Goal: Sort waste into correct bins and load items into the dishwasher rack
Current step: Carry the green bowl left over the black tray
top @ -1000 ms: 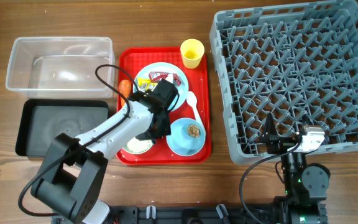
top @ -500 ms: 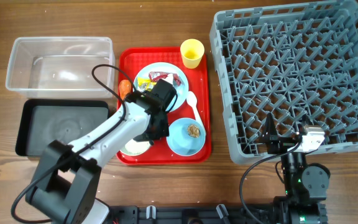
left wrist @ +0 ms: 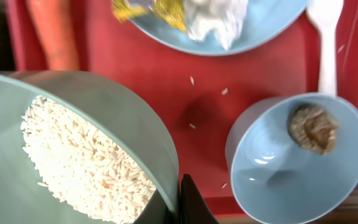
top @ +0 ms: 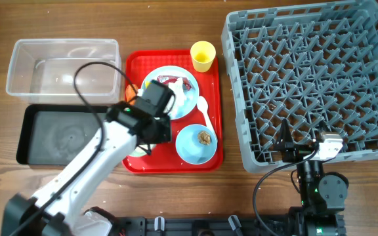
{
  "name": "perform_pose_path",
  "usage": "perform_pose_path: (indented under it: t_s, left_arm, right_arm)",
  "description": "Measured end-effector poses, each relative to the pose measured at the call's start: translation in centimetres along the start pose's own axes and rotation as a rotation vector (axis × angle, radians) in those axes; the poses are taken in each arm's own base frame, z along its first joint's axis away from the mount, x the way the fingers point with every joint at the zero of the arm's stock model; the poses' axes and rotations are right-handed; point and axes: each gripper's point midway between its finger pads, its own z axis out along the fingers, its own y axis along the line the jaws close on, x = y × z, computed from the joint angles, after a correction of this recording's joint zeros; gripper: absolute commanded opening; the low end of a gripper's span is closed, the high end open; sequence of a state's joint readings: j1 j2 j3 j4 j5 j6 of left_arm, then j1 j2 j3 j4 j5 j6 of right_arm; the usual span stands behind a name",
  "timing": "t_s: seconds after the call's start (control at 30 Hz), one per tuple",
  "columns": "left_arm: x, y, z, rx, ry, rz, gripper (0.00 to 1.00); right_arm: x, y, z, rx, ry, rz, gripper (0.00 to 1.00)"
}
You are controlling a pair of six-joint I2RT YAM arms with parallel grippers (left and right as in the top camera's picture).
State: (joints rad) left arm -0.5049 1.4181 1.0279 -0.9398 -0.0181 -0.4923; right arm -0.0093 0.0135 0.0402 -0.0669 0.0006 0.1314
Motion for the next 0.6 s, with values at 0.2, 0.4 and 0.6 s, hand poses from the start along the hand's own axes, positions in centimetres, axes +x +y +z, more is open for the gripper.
perform_pose_path:
  t_s: [0.2,0.4,0.6]
  left_arm:
    - [-2.3,6.4,-3.1,-0.016,-0.084,-0.192,0.04]
    - [-4.7,16.1,-6.5,-0.08,-0.247,-0.472,0.04]
    - [-5.1,23.1,-8.1,-0.1,-0.344,-0.664,0.04]
  right_arm:
    - [0.0,0.0,0.0,0.0,0.0,0.0,1.0]
    - [0.0,0.0,0.0,0.0,0.0,0.0,1.0]
    - [0.0,0.0,0.0,0.0,0.0,0.0,1.0]
